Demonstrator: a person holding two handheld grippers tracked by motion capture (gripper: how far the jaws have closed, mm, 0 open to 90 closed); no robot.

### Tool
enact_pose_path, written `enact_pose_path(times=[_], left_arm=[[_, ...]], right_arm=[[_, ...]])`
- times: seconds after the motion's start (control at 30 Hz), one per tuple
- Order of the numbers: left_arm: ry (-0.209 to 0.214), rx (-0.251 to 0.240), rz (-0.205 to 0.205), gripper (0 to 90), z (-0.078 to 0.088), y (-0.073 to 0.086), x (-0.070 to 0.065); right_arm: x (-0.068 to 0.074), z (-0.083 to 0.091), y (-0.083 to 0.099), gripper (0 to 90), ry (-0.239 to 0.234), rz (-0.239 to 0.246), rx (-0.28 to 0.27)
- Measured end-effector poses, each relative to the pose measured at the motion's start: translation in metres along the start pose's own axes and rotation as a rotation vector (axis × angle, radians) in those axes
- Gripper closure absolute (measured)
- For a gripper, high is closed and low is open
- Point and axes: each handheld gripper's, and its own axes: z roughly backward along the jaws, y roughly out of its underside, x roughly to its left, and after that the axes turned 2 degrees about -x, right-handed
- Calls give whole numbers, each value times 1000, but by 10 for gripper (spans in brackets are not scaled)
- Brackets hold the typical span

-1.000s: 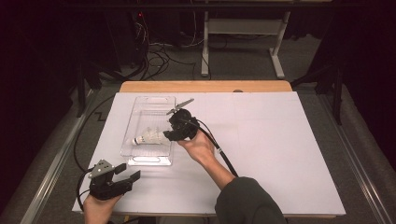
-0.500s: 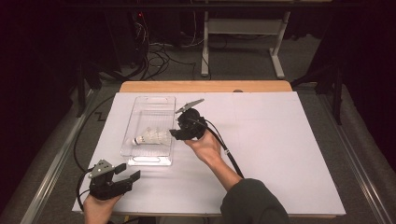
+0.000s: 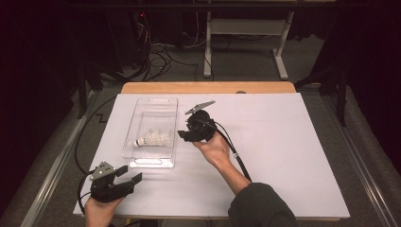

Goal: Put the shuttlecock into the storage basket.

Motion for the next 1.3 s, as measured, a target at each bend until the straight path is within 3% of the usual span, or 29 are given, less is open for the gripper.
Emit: enact_pose_path(times=[1.3], left_arm=[[-1, 1, 5, 330, 0, 0, 0]], right_arm=[[-27, 18, 25, 542, 23, -66, -9]])
